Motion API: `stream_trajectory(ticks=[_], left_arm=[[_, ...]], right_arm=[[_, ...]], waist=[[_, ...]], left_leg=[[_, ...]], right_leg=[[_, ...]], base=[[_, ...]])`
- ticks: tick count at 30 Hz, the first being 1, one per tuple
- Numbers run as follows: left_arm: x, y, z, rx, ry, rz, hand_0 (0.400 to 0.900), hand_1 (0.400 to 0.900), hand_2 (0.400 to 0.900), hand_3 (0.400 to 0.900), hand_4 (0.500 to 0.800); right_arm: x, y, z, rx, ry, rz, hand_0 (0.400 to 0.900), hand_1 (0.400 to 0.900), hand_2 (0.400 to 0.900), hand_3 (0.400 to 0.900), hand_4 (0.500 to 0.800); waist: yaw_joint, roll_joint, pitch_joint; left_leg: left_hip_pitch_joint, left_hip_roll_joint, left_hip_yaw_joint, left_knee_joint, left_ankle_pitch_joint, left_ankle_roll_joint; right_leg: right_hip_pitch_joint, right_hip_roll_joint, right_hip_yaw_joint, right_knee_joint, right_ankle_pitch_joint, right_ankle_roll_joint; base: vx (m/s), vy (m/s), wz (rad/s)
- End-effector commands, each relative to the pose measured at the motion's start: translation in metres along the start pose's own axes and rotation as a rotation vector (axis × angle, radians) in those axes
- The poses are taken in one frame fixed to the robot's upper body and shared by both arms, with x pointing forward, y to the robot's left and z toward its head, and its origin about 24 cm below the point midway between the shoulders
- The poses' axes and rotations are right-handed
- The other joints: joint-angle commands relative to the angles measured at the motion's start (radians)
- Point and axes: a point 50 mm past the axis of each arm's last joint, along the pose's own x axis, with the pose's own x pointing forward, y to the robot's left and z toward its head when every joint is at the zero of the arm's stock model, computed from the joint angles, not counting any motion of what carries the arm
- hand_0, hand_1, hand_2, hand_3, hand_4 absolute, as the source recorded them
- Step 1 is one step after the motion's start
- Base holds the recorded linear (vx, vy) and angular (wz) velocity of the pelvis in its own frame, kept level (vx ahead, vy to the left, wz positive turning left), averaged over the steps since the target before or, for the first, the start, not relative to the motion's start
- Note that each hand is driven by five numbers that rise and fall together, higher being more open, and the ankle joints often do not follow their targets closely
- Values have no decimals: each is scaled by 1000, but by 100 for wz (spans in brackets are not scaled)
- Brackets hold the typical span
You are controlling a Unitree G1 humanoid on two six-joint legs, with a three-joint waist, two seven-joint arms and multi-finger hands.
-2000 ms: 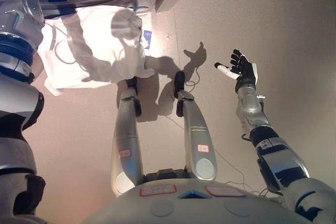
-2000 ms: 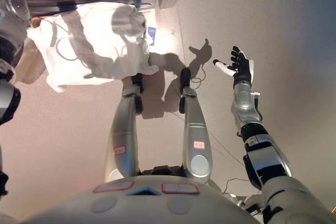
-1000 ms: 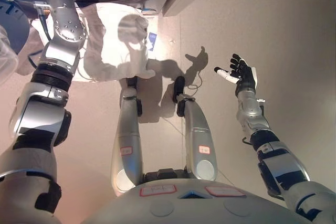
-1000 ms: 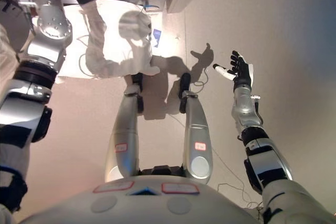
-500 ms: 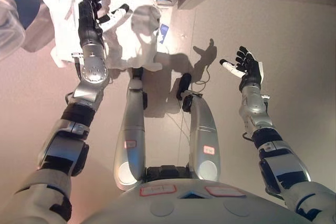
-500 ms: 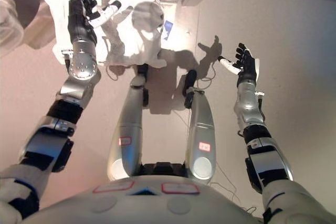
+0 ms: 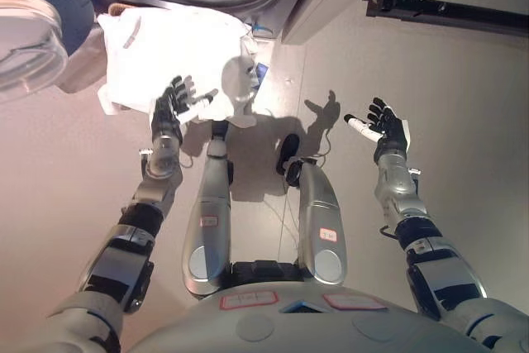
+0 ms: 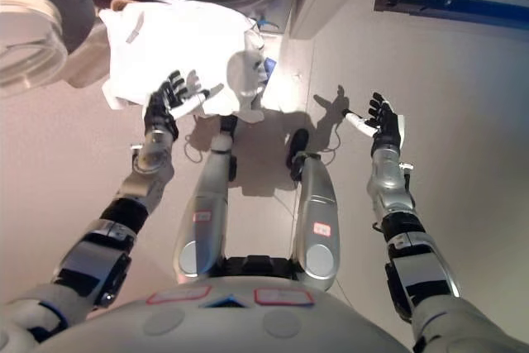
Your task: Put the clothes in the basket into the washing machine.
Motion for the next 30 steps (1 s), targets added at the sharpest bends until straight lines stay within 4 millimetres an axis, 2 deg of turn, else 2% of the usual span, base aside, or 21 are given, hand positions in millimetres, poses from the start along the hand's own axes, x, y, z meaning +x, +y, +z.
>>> stream_trajectory(ticks=[1,2,3,6,7,8,9,10,12,14,17,22,30], left_arm=[[-9,2,-24,42,52,-16,900,900,900,900,800],[-17,6,-46,84,141,-10,900,900,900,900,800],[-17,6,-46,84,141,-10,900,900,900,900,800],[-36,17,-88,174,322,12,900,900,900,900,800],[-36,17,-88,174,322,12,900,900,900,900,800],[-46,21,-104,181,395,6,900,900,900,900,800],[-46,21,-104,181,395,6,900,900,900,900,800],[-59,24,-121,214,470,-20,900,900,900,900,800],[-69,25,-132,241,518,-34,900,900,900,900,800],[-73,23,-136,240,538,-47,900,900,900,900,800],[-90,20,-153,274,620,-88,900,900,900,900,800],[-109,26,-169,293,710,-97,900,900,900,900,800],[-121,30,-178,290,751,-94,900,900,900,900,800]], right_arm=[[-12,-33,-19,-59,31,-51,900,900,900,900,800],[-16,-36,-30,-66,79,-49,900,900,900,900,800],[-16,-36,-30,-66,79,-49,900,900,900,900,800],[-26,-41,-56,-91,193,-45,900,900,900,900,800],[-26,-41,-56,-91,193,-45,900,900,900,900,800],[-31,-47,-66,-103,239,-42,900,900,900,900,800],[-31,-47,-66,-103,239,-43,900,900,900,900,800],[-37,-51,-76,-111,289,-40,900,900,900,900,800],[-43,-56,-87,-121,341,-46,900,900,900,900,800],[-46,-58,-90,-122,358,-46,900,900,900,900,800],[-59,-56,-109,-146,450,-21,900,900,900,900,800],[-72,-51,-125,-157,527,20,900,900,900,900,800],[-85,-47,-138,-151,575,40,900,900,900,900,800]], waist=[[4,64,-92],[7,69,-109],[7,69,-107],[7,75,-149],[7,76,-148],[6,78,-172],[5,79,-174],[3,81,-190],[3,85,-212],[1,89,-220],[-5,94,-265],[-2,90,-309],[-3,84,-362]], left_leg=[[23,-29,14,-53,33,22],[75,-19,13,-99,52,18],[77,-19,13,-100,52,18],[183,6,12,-205,91,8],[184,6,12,-206,92,8],[229,13,16,-246,100,3],[225,14,14,-246,102,3],[271,21,22,-282,111,-4],[297,24,22,-308,122,-13],[312,26,23,-320,123,-15],[337,28,27,-340,118,-26],[395,25,46,-340,98,-19],[444,29,51,-340,69,-16]], right_leg=[[107,45,-28,-193,129,23],[160,46,-33,-242,141,26],[162,46,-33,-243,141,26],[272,50,-33,-355,182,43],[273,50,-34,-356,182,43],[319,55,-32,-406,198,49],[317,56,-33,-409,202,49],[363,55,-29,-454,219,57],[395,51,-27,-501,241,66],[413,50,-25,-523,251,70],[462,43,-25,-595,289,88],[518,44,-12,-605,287,89],[575,37,-13,-622,275,92]], base=[[114,-55,3],[81,-35,0],[78,-31,-3],[88,-21,-2],[93,-21,0],[61,-12,0],[105,-30,0],[65,-13,1],[70,4,1],[33,17,-2],[33,25,-5],[99,17,-9],[86,6,0]])
